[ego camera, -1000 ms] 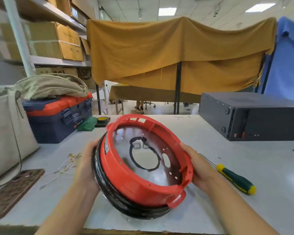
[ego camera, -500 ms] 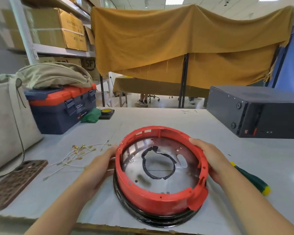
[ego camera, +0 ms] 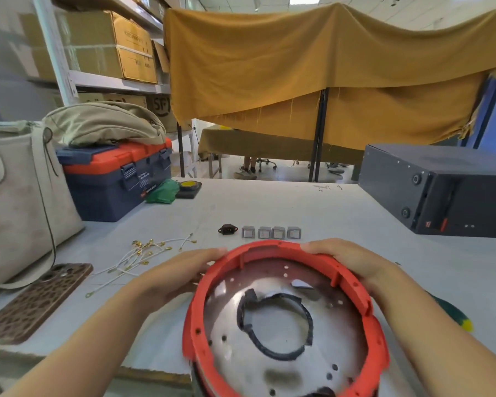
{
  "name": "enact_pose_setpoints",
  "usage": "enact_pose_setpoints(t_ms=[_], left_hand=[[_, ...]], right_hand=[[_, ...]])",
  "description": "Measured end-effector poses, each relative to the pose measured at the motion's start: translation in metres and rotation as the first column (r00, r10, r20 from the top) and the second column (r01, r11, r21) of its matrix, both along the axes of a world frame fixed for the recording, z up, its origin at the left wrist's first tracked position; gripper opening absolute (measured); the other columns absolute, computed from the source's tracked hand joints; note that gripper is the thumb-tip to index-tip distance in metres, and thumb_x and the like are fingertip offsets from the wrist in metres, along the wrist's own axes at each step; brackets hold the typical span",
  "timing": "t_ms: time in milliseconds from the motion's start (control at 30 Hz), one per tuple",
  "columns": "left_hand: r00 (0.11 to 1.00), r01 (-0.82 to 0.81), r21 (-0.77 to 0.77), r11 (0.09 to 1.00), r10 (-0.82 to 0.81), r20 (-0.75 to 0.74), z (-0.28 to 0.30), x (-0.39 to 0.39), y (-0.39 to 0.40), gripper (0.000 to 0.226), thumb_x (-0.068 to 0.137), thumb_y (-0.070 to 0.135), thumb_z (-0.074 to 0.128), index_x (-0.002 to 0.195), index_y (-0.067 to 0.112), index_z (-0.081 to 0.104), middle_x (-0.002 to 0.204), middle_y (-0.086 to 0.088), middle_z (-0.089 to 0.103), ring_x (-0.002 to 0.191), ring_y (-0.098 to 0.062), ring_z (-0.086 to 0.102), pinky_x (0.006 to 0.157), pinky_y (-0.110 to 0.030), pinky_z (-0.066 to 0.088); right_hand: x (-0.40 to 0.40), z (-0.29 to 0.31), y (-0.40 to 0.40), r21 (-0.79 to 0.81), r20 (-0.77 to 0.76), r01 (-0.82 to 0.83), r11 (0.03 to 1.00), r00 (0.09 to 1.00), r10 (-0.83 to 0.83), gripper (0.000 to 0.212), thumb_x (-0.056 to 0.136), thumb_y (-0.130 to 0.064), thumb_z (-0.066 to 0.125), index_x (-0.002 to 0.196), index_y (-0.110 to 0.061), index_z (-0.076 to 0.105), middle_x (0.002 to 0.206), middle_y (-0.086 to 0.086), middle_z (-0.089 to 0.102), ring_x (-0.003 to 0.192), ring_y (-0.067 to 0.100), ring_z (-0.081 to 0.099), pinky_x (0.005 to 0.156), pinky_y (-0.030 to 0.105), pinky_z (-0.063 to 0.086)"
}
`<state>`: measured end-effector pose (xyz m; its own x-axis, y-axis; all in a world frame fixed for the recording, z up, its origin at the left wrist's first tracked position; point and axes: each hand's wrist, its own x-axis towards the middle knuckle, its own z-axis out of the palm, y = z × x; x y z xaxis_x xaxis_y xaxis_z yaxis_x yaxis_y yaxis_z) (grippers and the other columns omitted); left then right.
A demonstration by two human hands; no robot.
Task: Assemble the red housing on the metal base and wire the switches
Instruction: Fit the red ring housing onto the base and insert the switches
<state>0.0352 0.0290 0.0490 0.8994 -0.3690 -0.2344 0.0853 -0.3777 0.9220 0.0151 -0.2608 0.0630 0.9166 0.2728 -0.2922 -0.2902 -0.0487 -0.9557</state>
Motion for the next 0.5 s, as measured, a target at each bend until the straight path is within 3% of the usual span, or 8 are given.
enact_pose_setpoints(t_ms=[100,200,333,400,500], left_hand=[[0.999,0.040,0.025,0.999,-0.040,0.006,0.001,0.000,-0.003,0.051,0.074,0.063,0.061,0.104,0.022,0.069,0.098,-0.004,0.073,0.082,-0.012,0.068,0.082,-0.029,0.051],[0.999,0.038,0.047,0.998,-0.039,0.013,-0.002,0.000,-0.002,0.053,0.070,0.063,0.062,0.101,0.021,0.069,0.090,-0.002,0.072,0.077,-0.011,0.066,0.080,-0.028,0.050],[0.997,-0.057,0.043,0.997,0.055,0.062,-0.008,0.002,0.003,0.043,0.076,0.062,0.058,0.098,0.027,0.070,0.090,-0.007,0.072,0.077,-0.014,0.065,0.078,-0.031,0.051],[0.989,-0.134,0.003,0.991,0.134,0.063,-0.007,0.002,0.007,0.045,0.074,0.064,0.059,0.099,0.028,0.070,0.088,-0.010,0.072,0.073,-0.017,0.063,0.067,-0.026,0.051],[0.974,-0.224,-0.047,0.974,0.225,0.036,-0.008,0.002,0.013,0.043,0.077,0.059,0.058,0.100,0.025,0.069,0.066,-0.003,0.067,0.053,-0.013,0.058,0.048,-0.019,0.049]], right_hand=[[0.003,0.001,0.005,-0.011,-0.040,-0.074,0.997,0.996,0.074,0.046,0.078,-0.029,0.066,0.115,-0.002,0.066,0.114,0.028,0.063,0.095,0.035,0.061,0.094,0.046,0.047],[0.009,0.004,0.009,-0.074,0.035,-0.054,0.996,0.998,0.057,0.040,0.083,-0.024,0.063,0.116,-0.001,0.065,0.116,0.029,0.062,0.102,0.039,0.059,0.098,0.047,0.045],[0.018,0.007,0.009,-0.240,0.202,0.059,0.969,0.979,-0.010,0.033,0.088,-0.033,0.061,0.101,-0.005,0.072,0.101,0.021,0.070,0.085,0.026,0.068,0.079,0.032,0.057],[0.023,0.005,0.002,-0.192,0.206,0.108,0.975,0.976,-0.068,0.040,0.089,-0.042,0.057,0.104,-0.008,0.072,0.103,0.016,0.071,0.091,0.025,0.068,0.082,0.033,0.055],[0.027,0.000,-0.010,-0.166,0.267,0.252,0.953,0.942,-0.203,0.041,0.091,-0.048,0.050,0.100,-0.016,0.072,0.107,0.003,0.071,0.103,0.018,0.064,0.091,0.035,0.048]])
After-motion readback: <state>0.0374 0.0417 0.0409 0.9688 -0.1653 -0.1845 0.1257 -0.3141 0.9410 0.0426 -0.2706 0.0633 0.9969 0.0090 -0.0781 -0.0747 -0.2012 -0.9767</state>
